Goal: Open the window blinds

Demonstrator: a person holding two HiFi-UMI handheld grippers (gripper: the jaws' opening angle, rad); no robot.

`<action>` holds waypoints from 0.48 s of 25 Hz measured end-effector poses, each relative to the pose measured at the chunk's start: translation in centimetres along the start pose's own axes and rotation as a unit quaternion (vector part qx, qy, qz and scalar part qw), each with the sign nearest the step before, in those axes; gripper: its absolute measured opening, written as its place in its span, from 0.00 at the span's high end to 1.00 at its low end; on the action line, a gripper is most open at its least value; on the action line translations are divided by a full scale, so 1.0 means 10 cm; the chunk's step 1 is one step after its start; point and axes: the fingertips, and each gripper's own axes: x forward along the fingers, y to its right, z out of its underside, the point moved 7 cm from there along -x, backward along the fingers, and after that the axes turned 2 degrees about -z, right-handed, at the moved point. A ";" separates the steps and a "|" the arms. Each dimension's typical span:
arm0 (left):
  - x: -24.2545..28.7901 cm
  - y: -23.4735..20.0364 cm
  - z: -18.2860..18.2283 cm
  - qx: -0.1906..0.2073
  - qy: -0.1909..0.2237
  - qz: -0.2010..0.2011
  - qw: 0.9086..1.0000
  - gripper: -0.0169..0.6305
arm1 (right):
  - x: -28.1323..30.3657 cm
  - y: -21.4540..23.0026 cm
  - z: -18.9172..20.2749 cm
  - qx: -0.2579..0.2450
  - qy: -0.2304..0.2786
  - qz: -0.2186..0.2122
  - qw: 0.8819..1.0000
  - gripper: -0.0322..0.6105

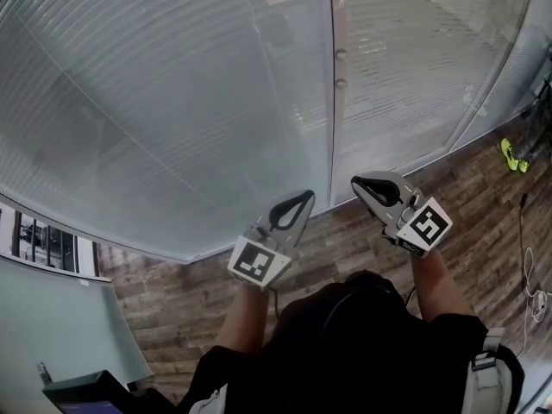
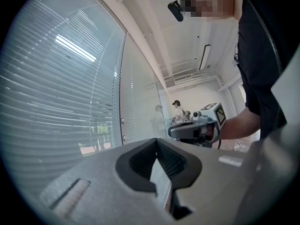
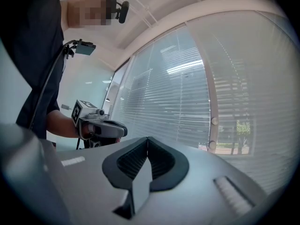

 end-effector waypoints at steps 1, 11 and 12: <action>0.01 -0.02 0.01 -0.001 0.000 0.000 1.000 0.97 | 0.01 0.03 0.00 0.000 0.000 0.001 1.000 0.94; 0.02 -0.09 0.03 -0.003 -0.005 -0.006 1.000 0.97 | 0.07 0.15 0.00 -0.012 -0.012 0.001 1.000 0.94; 0.03 -0.11 0.03 -0.002 -0.004 -0.007 1.000 0.97 | 0.09 0.17 -0.02 -0.015 -0.009 0.001 1.000 0.94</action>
